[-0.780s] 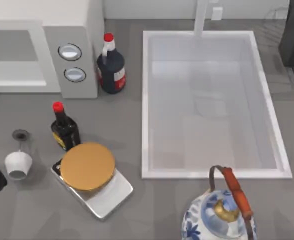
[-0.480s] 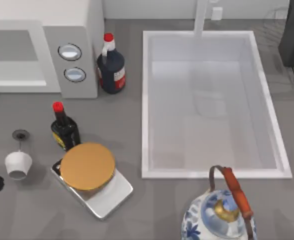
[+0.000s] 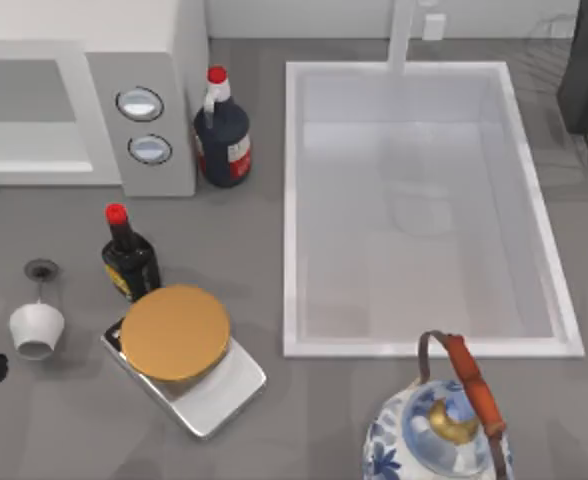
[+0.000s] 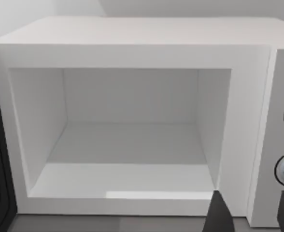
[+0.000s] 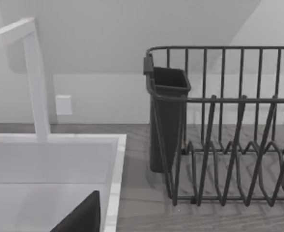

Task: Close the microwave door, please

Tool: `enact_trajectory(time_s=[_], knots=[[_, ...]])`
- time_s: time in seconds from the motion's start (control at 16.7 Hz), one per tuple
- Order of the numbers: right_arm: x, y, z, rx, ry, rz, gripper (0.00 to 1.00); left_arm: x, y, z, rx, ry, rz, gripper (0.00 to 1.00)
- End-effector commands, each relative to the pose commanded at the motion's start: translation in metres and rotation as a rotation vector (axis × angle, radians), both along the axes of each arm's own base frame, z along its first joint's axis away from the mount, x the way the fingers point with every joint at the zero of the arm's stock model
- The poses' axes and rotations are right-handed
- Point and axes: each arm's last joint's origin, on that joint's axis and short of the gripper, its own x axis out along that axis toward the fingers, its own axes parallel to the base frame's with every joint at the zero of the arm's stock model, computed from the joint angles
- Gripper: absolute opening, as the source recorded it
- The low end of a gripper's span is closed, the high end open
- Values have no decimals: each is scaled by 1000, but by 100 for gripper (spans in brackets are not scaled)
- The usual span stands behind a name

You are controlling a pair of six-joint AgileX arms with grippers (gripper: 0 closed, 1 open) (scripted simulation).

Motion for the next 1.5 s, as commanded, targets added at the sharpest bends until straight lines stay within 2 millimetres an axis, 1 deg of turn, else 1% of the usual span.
enact_trajectory(time_s=[0.06,0.12,0.66,1.14,1.38,1.5], knots=[[0,0,0,0,0,0,100,0,0,0,0,0,0,2],[0,0,0,0,0,0,100,0,0,0,0,0,0,0],[0,0,0,0,0,0,100,0,0,1,0,-1,0,0],[0,0,0,0,0,0,100,11,10,16,0,0,0,0],[0,0,0,0,0,0,100,11,9,14,0,3,-1,0],[0,0,0,0,0,0,100,9,6,12,0,3,-1,0]])
